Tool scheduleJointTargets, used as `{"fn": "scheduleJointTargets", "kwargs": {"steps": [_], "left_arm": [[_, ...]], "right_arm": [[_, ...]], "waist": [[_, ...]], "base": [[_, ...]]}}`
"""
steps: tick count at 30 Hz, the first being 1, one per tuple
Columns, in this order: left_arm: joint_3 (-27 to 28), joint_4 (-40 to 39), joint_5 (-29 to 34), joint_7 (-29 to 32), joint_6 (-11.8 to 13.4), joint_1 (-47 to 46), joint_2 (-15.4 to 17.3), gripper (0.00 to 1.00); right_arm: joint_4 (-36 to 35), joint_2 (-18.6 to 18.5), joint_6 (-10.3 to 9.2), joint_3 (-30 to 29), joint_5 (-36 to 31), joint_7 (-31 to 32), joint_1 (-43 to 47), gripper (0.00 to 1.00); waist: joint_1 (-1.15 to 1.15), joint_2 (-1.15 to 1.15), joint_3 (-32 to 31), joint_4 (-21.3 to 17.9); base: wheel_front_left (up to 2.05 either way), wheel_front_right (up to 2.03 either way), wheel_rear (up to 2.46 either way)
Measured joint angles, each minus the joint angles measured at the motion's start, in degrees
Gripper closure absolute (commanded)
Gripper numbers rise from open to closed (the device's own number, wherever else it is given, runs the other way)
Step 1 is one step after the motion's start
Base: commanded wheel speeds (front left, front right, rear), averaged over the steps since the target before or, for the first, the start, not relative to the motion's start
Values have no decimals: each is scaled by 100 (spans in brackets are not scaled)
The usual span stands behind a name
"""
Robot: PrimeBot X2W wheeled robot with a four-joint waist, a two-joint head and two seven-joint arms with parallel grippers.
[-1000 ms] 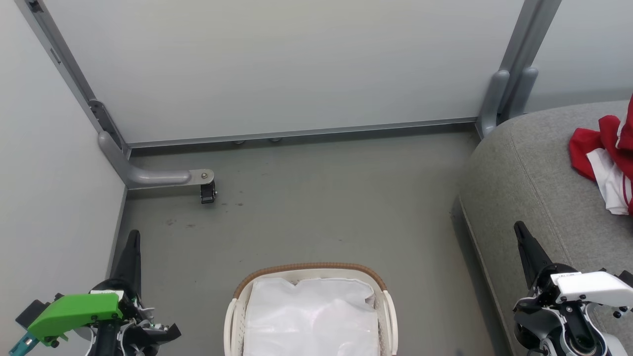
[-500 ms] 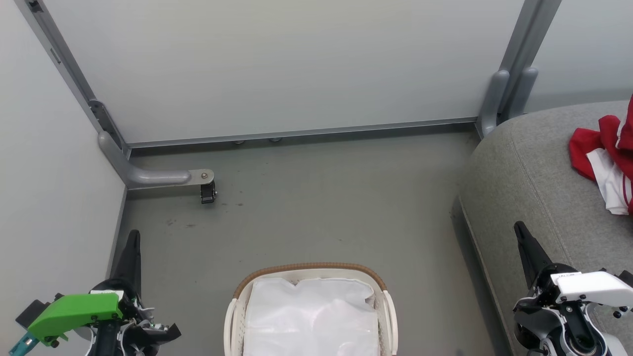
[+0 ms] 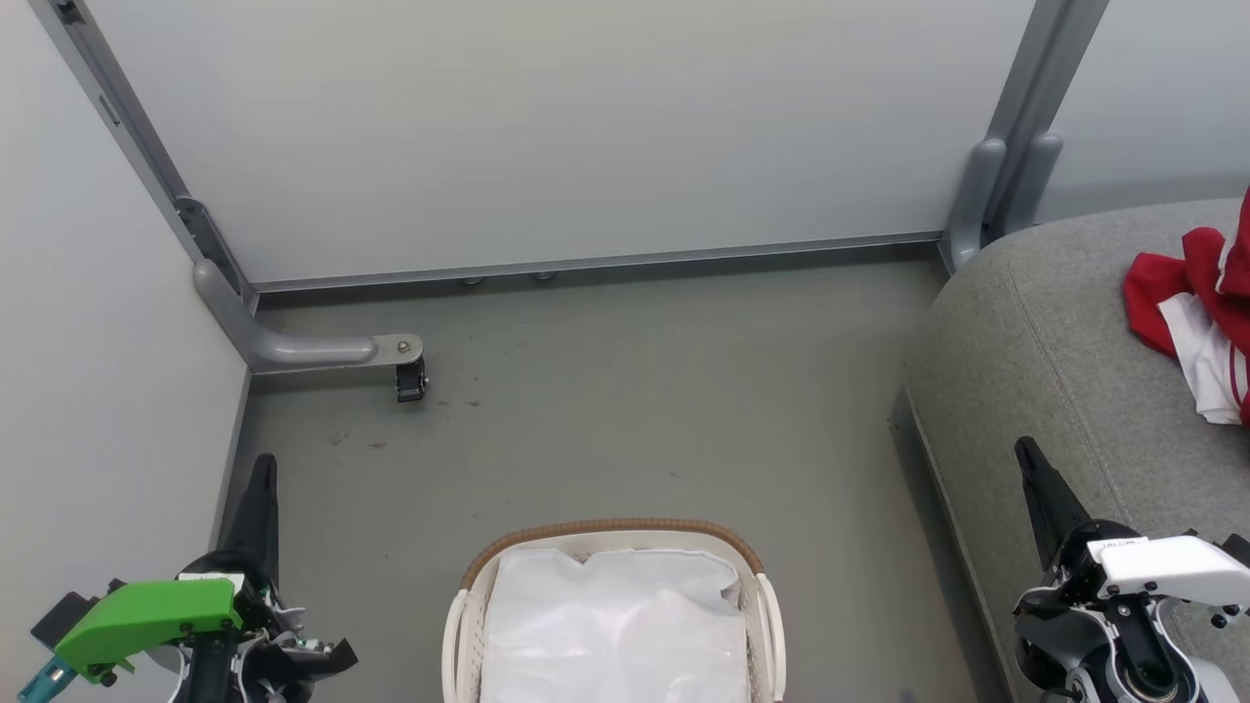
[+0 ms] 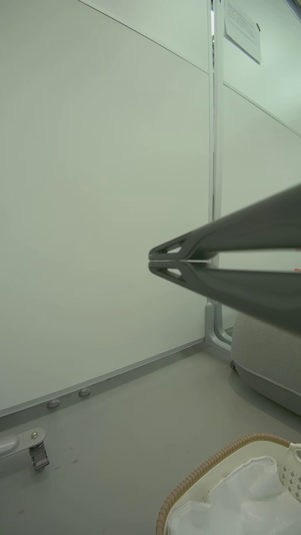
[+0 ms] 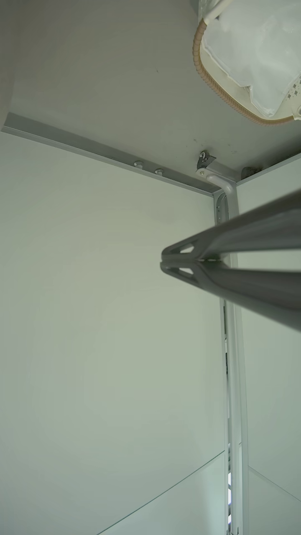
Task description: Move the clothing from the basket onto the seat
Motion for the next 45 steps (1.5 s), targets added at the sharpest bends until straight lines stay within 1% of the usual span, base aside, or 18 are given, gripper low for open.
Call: {"fn": "scheduleJointTargets", "kwargs": {"steps": [45], "left_arm": [[0, -1, 0, 0, 0, 0, 0, 100]], "right_arm": [[0, -1, 0, 0, 0, 0, -8, 100]], "waist": [[0, 0, 0, 0]], "base": [[0, 0, 0]]}}
